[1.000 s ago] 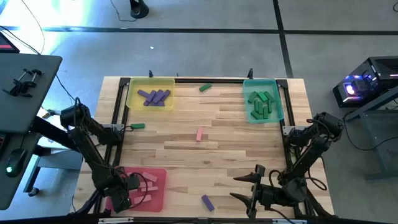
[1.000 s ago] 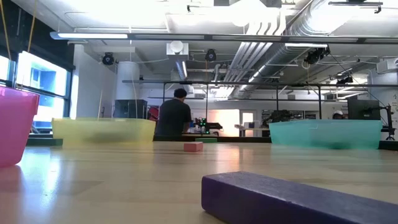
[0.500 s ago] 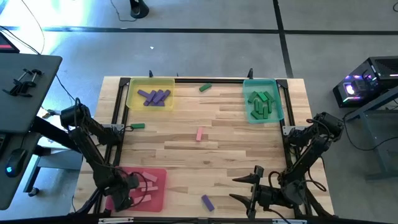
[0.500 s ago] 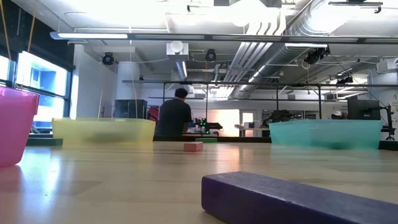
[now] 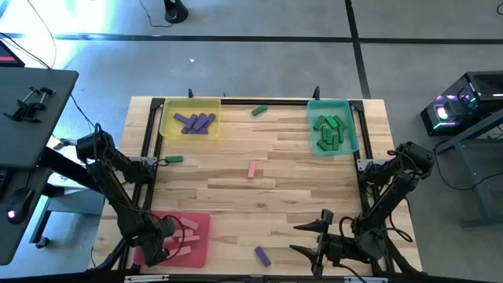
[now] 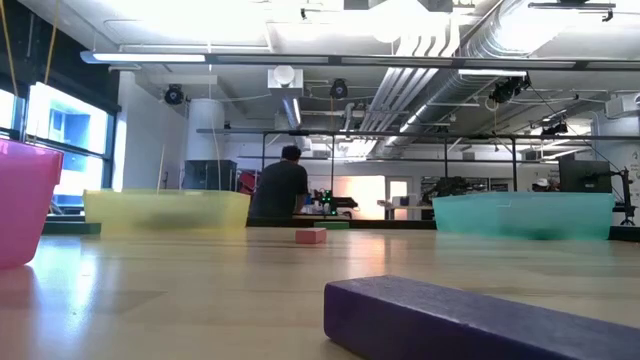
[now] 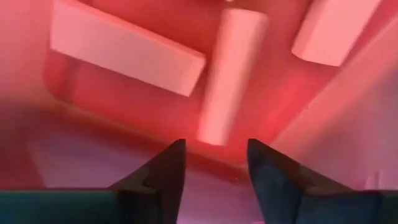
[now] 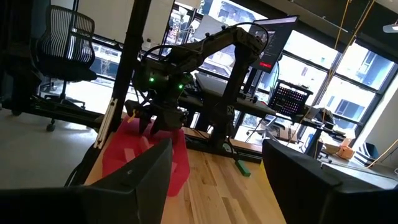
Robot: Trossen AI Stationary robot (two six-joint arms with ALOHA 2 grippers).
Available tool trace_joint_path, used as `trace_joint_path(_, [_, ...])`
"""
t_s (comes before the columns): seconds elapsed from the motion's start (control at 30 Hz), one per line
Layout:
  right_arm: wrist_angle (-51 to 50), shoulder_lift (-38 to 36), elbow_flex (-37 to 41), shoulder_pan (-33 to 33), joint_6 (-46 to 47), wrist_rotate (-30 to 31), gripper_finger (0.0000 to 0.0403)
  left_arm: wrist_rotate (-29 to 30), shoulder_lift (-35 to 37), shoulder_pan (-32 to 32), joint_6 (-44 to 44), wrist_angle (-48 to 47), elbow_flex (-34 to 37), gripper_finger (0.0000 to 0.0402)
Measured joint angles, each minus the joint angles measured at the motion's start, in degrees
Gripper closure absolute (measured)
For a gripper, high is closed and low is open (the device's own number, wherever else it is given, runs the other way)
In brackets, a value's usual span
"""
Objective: Sort blocks
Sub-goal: Put the pink wooden block into the pink bin, then put the purple wooden block into the yellow bin
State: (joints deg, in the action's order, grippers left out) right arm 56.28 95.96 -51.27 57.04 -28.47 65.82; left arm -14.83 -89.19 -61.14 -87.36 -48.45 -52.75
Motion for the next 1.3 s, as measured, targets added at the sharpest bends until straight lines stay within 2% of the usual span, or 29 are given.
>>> trace_joint_path(0.27, [-0.4,0.0,0.0,0.0,0.2,0.0,0.0167,-0.1,0.0,0.0,-2.5,-2.1,0.0,0.0164])
trace_joint_path(0.43, [-4.4,0.0,0.0,0.0,3.7,0.0,0.0167,-3.4,0.0,2.1,-2.3,-2.2,-0.2,0.0157])
trace_joint_path(0.53, [-10.4,0.0,0.0,-0.7,10.9,-0.7,0.0167,-1.5,0.0,2.7,0.7,-2.3,-1.6,0.0161])
trace_joint_path(0.63, [-18.8,0.0,0.0,-2.3,21.8,-7.1,0.0167,5.6,0.0,2.7,3.4,-4.4,-3.8,0.0165])
trace_joint_path(0.77, [-27.0,1.9,0.0,-5.6,35.9,-20.2,0.0167,20.9,0.1,2.7,6.4,-5.8,-7.0,0.0167])
trace_joint_path(0.87, [-26.3,5.7,-0.2,-7.2,40.7,-26.4,0.0167,34.3,0.2,2.8,9.5,-4.5,-7.8,0.0167])
trace_joint_path(0.93, [-26.4,9.0,-1.7,-7.7,42.6,-28.7,0.0167,43.0,0.1,3.2,11.6,-2.8,-7.9,0.0167])
trace_joint_path(1.03, [-28.8,13.5,-5.7,-7.9,43.6,-31.1,0.0167,53.1,0.1,4.1,14.6,0.1,-7.9,0.0167])
trace_joint_path(1.17, [-37.2,19.1,-12.6,-8.7,44.1,-33.1,0.0167,61.0,0.1,5.6,18.9,4.7,-7.9,0.0167])
trace_joint_path(1.3, [-47.8,23.7,-17.7,-11.0,49.6,-33.4,0.0167,63.9,0.1,7.0,24.1,9.9,-7.9,0.0167])
